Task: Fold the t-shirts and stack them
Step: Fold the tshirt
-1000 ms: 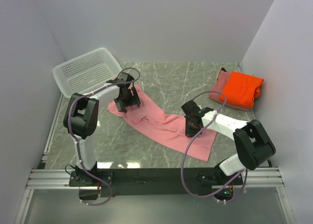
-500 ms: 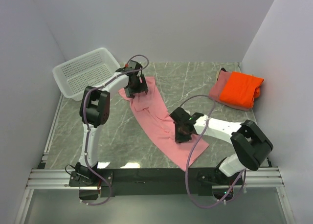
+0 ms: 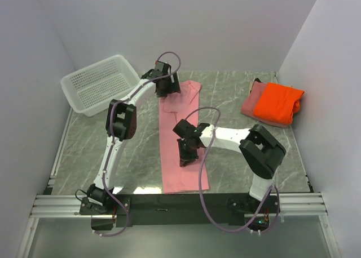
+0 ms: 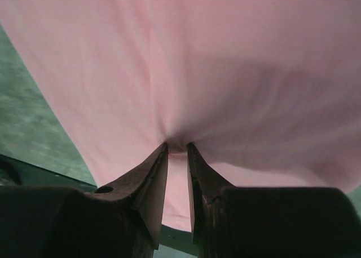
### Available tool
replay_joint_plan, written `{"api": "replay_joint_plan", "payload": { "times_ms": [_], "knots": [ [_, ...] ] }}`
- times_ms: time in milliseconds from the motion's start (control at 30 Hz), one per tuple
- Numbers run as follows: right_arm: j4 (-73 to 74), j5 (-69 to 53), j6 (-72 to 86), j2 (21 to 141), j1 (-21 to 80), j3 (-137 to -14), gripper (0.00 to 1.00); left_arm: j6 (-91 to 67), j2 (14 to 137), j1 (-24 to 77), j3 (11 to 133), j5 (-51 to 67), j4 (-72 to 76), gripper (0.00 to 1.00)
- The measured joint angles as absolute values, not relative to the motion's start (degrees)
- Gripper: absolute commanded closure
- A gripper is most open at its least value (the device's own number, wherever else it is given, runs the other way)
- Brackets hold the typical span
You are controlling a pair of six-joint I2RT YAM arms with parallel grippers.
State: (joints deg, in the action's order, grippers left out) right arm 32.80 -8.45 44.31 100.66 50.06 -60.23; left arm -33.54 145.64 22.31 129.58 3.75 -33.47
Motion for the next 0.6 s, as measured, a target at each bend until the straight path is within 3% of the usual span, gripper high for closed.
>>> {"api": "replay_joint_plan", "payload": {
  "times_ms": [467,600],
  "knots": [
    [31.51,-14.28,41.28,103.83,50.13,-71.79,0.7,-35.64,148.14,21.45,130.8,11.49,-22.22,0.1],
    [34.39,-13.26,40.1,96.99,50.24,-71.94,0.61,-37.01,147.41,20.53,130.48,13.37,-20.12,0.1]
  ]
}}
